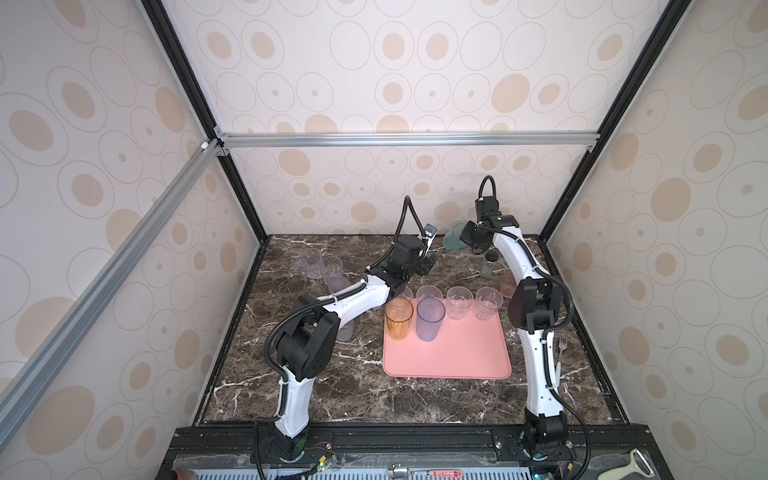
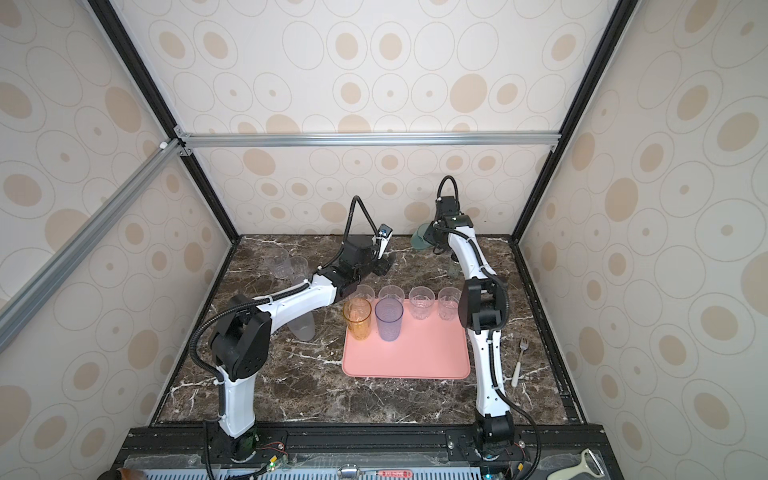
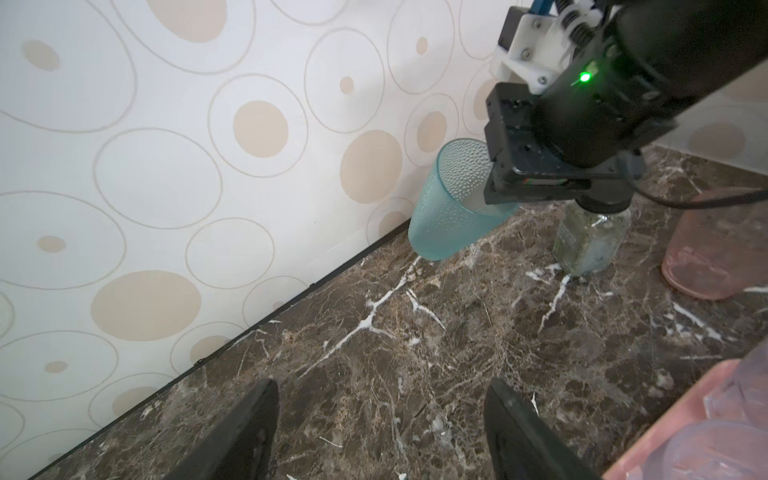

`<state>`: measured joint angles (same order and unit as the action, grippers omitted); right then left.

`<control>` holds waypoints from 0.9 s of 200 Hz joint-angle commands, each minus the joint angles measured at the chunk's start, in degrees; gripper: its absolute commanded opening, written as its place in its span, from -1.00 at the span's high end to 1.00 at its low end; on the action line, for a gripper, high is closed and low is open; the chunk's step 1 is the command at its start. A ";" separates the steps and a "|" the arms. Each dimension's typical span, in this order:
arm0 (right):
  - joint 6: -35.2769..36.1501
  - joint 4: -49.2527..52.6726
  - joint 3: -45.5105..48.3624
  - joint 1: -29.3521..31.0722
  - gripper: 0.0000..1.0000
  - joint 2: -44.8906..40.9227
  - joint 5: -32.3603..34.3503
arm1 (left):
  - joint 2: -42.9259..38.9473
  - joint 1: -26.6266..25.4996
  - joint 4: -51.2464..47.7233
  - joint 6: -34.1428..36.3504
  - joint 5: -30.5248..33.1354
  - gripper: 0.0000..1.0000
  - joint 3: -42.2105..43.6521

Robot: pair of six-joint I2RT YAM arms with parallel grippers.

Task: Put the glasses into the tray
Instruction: 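Grasp the teal dotted cup with the right gripper and lift it, then carry the teal cup over the tray and lower it beside the blue cup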

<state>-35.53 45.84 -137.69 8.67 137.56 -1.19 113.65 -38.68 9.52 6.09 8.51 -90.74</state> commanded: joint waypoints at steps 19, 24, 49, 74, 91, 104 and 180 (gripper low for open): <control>6.19 3.50 9.19 4.83 0.83 -15.96 3.57 | -5.90 -0.44 -11.61 -8.27 0.74 -0.52 -8.91; 6.74 4.32 10.45 5.45 0.82 -17.48 3.64 | -6.45 -0.38 -12.96 -8.76 0.10 -0.52 -9.39; 9.72 9.49 14.94 8.97 0.82 -25.41 5.56 | -10.71 -0.42 -16.04 -10.33 -3.02 -0.48 -8.30; 13.55 16.86 17.12 11.24 0.83 -31.86 6.48 | -17.27 -0.50 -14.87 -10.96 -5.27 -0.47 -2.26; 15.42 22.48 19.84 11.30 0.83 -36.27 5.79 | -21.97 -0.59 -14.43 -11.09 -6.63 -0.48 2.12; 16.47 26.22 22.72 11.30 0.84 -39.61 5.09 | -25.01 -0.62 -14.31 -10.84 -8.53 -0.48 5.08; 14.57 30.30 46.50 12.96 0.92 -54.05 3.19 | -34.83 -1.34 -6.42 -9.93 -10.44 -0.48 21.25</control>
<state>-20.36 75.92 -97.65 20.34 85.78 1.76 80.49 -39.40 -1.83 -3.86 -0.71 -72.38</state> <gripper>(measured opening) 0.071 0.742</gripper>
